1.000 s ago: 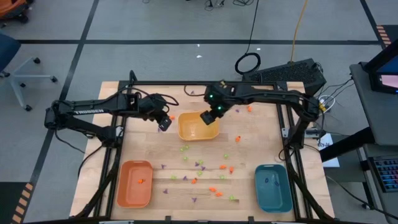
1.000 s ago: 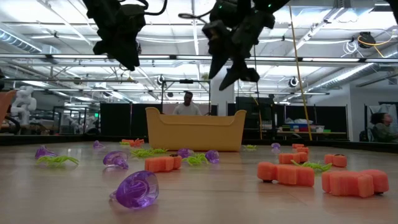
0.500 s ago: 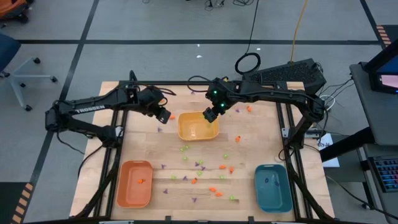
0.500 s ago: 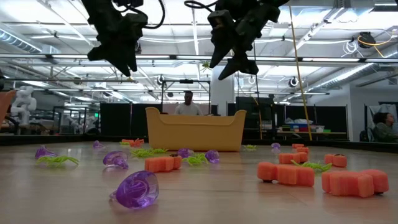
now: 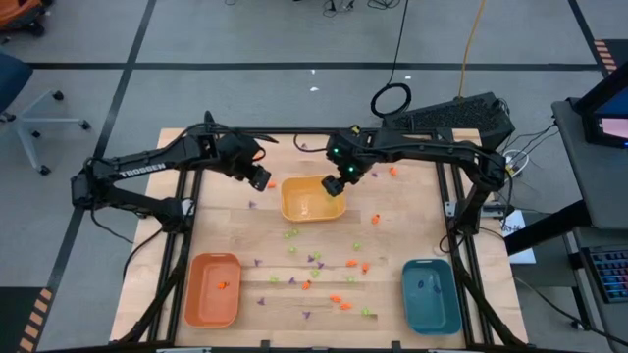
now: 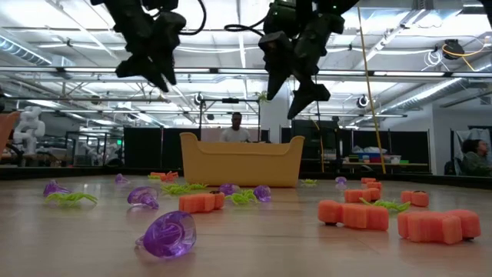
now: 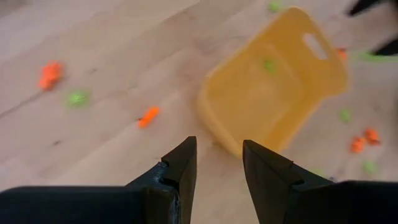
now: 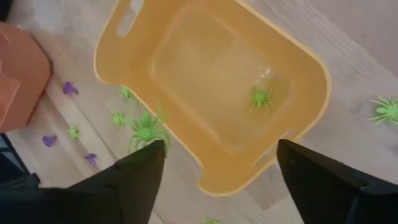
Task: Sort Halloween decoration
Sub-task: Put the green spider toy into the yellow bin
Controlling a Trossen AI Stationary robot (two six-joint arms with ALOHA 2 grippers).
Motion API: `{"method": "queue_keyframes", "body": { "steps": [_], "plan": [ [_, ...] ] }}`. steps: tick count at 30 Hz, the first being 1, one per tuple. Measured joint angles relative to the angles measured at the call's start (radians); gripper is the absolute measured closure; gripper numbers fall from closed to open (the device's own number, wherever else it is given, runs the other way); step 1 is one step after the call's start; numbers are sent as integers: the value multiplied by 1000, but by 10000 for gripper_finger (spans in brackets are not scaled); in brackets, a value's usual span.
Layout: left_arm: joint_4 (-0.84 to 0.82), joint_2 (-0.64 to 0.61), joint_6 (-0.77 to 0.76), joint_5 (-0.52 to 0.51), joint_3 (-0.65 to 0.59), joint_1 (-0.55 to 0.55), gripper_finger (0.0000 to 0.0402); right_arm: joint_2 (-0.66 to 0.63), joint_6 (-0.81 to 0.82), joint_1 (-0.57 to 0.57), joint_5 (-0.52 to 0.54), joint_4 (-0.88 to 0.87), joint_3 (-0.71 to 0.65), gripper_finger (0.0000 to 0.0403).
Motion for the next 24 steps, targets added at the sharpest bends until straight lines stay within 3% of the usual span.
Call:
{"method": "queue_keyframes", "body": {
  "steps": [7, 14, 19, 24],
  "plan": [
    [282, 0, 57, 182, 0, -39, 272, -3, -3, -2, -2, 57, 0, 86],
    [503, 66, 159, 184, 0, -94, 272, -3, -15, -2, -4, 120, 0, 89],
    [526, 156, 231, 182, 0, -114, 272, -3, -27, -3, -7, 141, 0, 89],
    [559, 200, 401, 185, 0, -154, 272, -3, -37, -3, -60, 139, 0, 89]
  ]
}}
